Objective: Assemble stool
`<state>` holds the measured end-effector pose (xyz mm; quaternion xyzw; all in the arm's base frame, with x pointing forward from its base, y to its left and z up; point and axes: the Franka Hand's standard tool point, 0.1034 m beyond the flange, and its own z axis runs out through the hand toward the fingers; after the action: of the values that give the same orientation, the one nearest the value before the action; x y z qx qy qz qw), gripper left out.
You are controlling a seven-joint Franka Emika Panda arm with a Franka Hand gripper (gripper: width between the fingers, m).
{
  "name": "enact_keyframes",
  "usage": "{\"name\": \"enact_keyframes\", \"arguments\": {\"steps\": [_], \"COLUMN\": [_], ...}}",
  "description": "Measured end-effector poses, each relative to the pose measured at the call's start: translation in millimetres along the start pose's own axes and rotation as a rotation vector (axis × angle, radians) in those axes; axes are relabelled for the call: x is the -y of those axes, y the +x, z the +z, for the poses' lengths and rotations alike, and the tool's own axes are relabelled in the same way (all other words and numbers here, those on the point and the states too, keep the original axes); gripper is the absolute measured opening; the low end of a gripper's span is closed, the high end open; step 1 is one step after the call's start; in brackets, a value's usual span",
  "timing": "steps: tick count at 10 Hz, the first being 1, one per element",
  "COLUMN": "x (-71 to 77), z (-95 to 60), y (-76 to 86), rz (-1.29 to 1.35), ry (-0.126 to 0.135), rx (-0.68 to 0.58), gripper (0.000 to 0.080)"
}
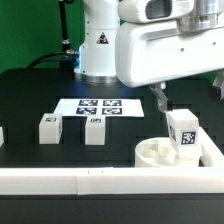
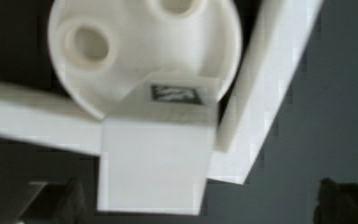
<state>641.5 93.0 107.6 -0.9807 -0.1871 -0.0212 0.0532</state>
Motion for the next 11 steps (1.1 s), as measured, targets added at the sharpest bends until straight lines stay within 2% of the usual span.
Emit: {"name": "enact_keyframes", "arguments": {"steps": [2, 5, 8, 11], "x": [-1.6, -4.4, -5.9, -8.5], "z": [-3.4, -2.4, -0.1, 6.2], "y": [5.3, 4.0, 4.3, 2.5], "rz": [-0.182, -0.435, -0.883, -1.214], "ry": [-0.021, -0.025, -0.077, -0.097], "rx": [-0.024, -0.018, 0.034, 0.085], "gripper": [0.0649, 0.0649, 0.0649, 0.0649]}}
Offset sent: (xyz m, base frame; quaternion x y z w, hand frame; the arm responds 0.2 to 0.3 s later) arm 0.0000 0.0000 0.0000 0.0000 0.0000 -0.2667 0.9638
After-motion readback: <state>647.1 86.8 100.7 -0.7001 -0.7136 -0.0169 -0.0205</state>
